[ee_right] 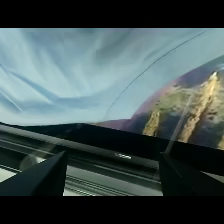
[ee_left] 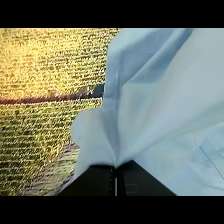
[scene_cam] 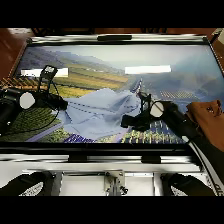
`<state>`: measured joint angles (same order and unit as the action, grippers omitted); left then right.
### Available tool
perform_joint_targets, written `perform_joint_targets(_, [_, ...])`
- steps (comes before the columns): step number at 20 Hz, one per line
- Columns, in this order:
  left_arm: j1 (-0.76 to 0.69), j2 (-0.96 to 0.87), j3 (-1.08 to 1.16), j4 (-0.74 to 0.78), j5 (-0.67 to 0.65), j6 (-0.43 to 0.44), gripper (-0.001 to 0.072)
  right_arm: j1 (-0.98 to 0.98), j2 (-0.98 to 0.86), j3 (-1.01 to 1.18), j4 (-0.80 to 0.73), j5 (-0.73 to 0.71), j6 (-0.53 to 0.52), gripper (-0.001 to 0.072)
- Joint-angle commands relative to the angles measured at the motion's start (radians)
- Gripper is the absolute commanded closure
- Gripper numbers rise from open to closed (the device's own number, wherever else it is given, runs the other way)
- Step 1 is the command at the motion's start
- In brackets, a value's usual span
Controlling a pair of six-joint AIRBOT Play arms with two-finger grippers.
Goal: Fold the shirts.
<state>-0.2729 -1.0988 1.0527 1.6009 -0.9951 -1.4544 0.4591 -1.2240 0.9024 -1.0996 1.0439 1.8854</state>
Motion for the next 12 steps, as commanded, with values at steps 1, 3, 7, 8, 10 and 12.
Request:
perform_joint_targets(1, [0.0, -0.001, 0.003, 0.004, -0.032, 0.003, 0.0676, 0.098, -0.103, -0.07, 0.222, -0.171, 0.025, 0.0041])
perform_joint_targets(3, [0.0, -0.001, 0.003, 0.003, -0.037, 0.003, 0.0676, 0.135, -0.176, -0.07, 0.313, -0.224, 0.022, 0.0041])
perform_joint_targets(7, [0.0, -0.001, 0.003, 0.003, -0.038, 0.003, 0.0676, 0.175, -0.221, -0.07, 0.402, -0.373, 0.025, 0.0041])
perform_joint_targets(8, [0.0, -0.001, 0.003, 0.003, -0.037, 0.003, 0.0676, 0.18, -0.221, -0.07, 0.402, -0.4, 0.04, 0.0041])
perform_joint_targets(10, [0.0, -0.001, 0.003, 0.003, -0.037, 0.003, 0.0677, 0.18, -0.227, -0.07, 0.403, -0.427, 0.066, 0.0041])
perform_joint_targets(12, [0.0, -0.001, 0.003, 0.003, -0.037, 0.003, 0.0676, 0.18, -0.244, -0.07, 0.41, -0.427, 0.082, 0.0042])
